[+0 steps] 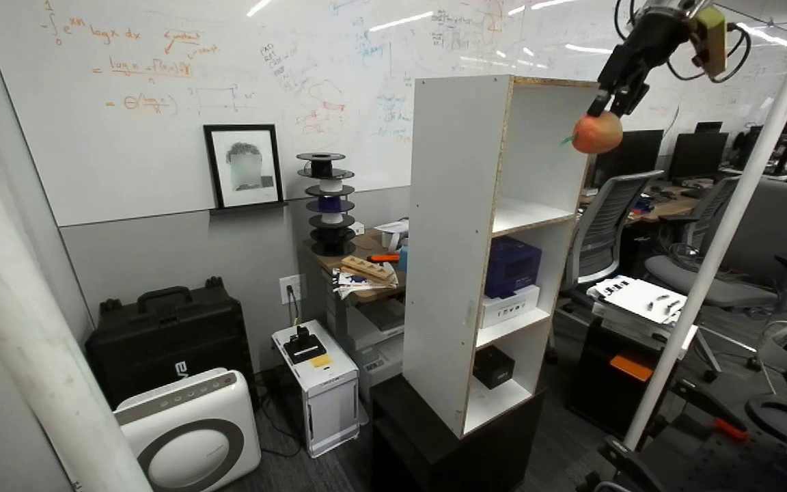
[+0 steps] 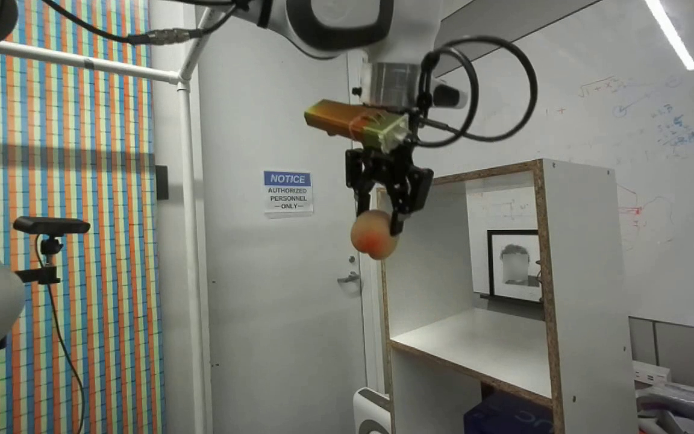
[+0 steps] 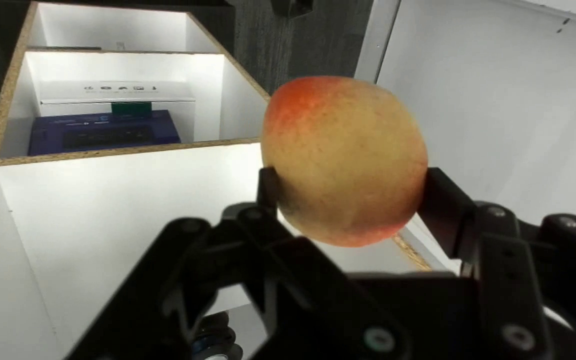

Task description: Pick up the fruit plush toy from the shelf and put it on top of the cabinet

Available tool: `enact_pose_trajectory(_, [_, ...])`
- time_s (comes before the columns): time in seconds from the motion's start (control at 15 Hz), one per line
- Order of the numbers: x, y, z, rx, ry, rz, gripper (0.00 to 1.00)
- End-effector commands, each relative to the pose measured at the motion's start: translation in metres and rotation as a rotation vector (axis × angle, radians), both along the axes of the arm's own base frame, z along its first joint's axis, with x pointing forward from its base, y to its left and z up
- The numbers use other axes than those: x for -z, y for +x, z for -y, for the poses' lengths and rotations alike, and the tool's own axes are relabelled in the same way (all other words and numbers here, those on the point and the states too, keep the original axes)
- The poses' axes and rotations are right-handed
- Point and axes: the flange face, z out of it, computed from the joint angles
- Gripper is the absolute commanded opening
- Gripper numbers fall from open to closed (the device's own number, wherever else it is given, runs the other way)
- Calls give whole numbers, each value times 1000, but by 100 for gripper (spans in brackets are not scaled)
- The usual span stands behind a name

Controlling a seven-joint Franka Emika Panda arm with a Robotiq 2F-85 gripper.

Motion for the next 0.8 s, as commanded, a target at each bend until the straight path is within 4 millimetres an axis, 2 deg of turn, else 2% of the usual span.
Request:
enact_pose_trajectory(0.0, [-85,-10,-4,58,39,59,44])
enact_pose_trajectory(0.2, [-148,5,6,152,48,251,44])
enact_pose_trajectory(0.4, [-181,37,16,267,27,399,44])
enact_pose_trajectory(0.53, [-187,64,23,347,-10,452,44])
enact_pose_trajectory(0.73, [-174,103,28,406,-41,404,44])
